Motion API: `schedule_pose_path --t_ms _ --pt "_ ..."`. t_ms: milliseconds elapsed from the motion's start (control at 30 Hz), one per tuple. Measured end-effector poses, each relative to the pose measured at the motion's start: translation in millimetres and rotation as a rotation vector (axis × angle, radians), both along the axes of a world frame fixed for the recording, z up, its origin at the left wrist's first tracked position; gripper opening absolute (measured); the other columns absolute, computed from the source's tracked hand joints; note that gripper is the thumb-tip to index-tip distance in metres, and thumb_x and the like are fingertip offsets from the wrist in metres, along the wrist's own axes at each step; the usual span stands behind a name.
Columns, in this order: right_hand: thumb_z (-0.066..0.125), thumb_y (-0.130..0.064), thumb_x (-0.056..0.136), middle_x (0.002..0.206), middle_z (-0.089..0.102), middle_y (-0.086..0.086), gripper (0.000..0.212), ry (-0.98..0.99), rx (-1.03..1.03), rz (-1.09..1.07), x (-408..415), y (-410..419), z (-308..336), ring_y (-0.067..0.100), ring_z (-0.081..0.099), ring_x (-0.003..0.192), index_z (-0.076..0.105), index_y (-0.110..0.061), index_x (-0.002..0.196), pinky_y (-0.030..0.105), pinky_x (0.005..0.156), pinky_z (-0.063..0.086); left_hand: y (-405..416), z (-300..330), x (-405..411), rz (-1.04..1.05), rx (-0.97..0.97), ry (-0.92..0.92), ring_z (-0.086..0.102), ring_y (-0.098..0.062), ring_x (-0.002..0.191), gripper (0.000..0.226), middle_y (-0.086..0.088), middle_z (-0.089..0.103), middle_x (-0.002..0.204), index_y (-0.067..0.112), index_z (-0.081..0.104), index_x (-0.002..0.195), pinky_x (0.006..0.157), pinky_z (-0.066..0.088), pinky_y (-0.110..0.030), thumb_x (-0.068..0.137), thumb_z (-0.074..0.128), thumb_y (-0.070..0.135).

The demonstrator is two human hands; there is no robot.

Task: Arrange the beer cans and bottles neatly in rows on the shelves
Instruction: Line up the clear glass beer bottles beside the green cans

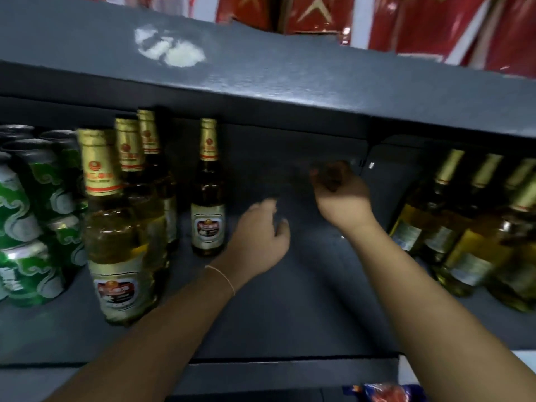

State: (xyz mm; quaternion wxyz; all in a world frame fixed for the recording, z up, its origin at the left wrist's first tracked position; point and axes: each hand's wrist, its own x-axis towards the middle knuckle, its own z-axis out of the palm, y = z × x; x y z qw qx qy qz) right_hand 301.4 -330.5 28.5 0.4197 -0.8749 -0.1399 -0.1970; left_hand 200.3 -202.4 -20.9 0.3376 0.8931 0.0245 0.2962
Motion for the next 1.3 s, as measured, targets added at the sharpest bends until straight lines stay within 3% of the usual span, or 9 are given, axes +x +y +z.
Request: schedule_pose_path --t_ms 133,300,467,567,667,900,1067,1200,1300 --pt "0.058 -0.047 0.087 0.1 0.073 0.002 0.033 -0.048 0.015 -0.063 8.3 -55.4 4.8 0.026 0.069 0.1 0.064 -0.017 0.1 0.031 0.083 0.052 -44.0 22.0 22.0 -0.04 0.05 -0.035 0.059 -0.033 0.099 0.042 -0.018 0.064 0.105 0.005 0.052 0.132 0.084 0.044 -0.032 0.093 0.055 0.022" --pt "0.055 -0.032 0.089 0.078 0.055 -0.01 0.012 -0.126 0.034 -0.123 7.9 -117.1 10.4 0.024 0.058 0.082 0.058 -0.021 0.086 0.023 0.072 0.037 -94.8 36.7 43.0 -0.168 0.038 -0.024 0.059 -0.031 0.111 0.051 -0.013 0.062 0.127 0.013 0.04 0.144 0.094 0.044 -0.028 0.095 0.051 0.021" --pt "0.064 -0.028 0.093 0.097 0.068 0.01 0.025 -0.232 0.069 -0.249 7.6 -175.8 9.7 0.029 0.062 0.092 0.067 -0.006 0.104 0.025 0.073 0.038 -144.3 36.8 60.9 -0.244 0.016 0.003 0.062 -0.029 0.101 0.05 -0.013 0.068 0.106 0.015 0.04 0.144 0.081 0.044 -0.024 0.096 0.049 0.022" --pt "0.064 -0.033 0.09 0.097 0.07 0.011 0.029 -0.263 0.084 -0.339 11.4 -208.3 11.4 0.032 0.064 0.094 0.068 -0.008 0.105 0.03 0.076 0.047 -172.7 38.5 68.1 -0.289 0.011 0.006 0.059 -0.027 0.11 0.048 -0.013 0.06 0.127 0.015 0.041 0.143 0.09 0.044 -0.026 0.096 0.048 0.022" --pt "0.06 -0.032 0.081 0.093 0.067 0.014 0.029 -0.303 0.146 -0.413 12.6 -237.1 13.2 0.036 0.063 0.092 0.065 -0.008 0.097 0.039 0.079 0.053 -197.3 38.2 75.5 -0.334 0.006 0.021 0.059 -0.024 0.108 0.048 -0.01 0.058 0.131 0.015 0.041 0.144 0.09 0.042 -0.024 0.096 0.048 0.021" --pt "0.067 -0.024 0.087 0.138 0.042 0.023 0.063 -0.058 0.166 -0.552 30.5 -279.7 12.4 0.038 0.038 0.133 0.039 0.002 0.138 0.041 0.112 0.034 -231.8 32.4 88.4 -0.408 0.001 0.091 0.057 -0.022 0.115 0.054 -0.008 0.054 0.135 0.017 0.038 0.146 0.099 0.045 -0.029 0.093 0.048 0.016" --pt "0.068 -0.032 0.089 0.123 0.062 0.012 0.054 0.036 0.166 -0.409 44.3 -293.9 1.1 0.031 0.06 0.114 0.05 -0.009 0.134 0.038 0.094 0.051 -237.9 29.8 93.5 -0.407 0.015 0.109 0.059 -0.014 0.074 0.056 -0.009 0.055 0.131 0.018 0.035 0.147 0.079 0.051 -0.027 0.093 0.048 0.014" --pt "0.065 -0.037 0.091 0.115 0.065 0.009 0.044 0.074 0.106 -0.345 50.1 -303.4 -0.2 0.032 0.061 0.107 0.055 -0.016 0.128 0.046 0.092 0.054 -238.2 22.4 96.4 -0.423 0.016 0.14 0.058 -0.026 0.109 0.055 -0.01 0.051 0.135 0.018 0.037 0.145 0.088 0.043 -0.025 0.092 0.049 0.012" --pt "0.066 -0.033 0.092 0.098 0.067 0.004 0.037 0.129 0.164 -0.261 50.4 -309.9 2.8 0.024 0.063 0.089 0.061 -0.015 0.124 0.039 0.08 0.055 -238.4 15.8 97.9 -0.421 0.003 0.168 0.05 -0.023 0.125 0.055 -0.01 0.049 0.139 0.016 0.038 0.145 0.1 0.041 -0.028 0.092 0.051 0.011"
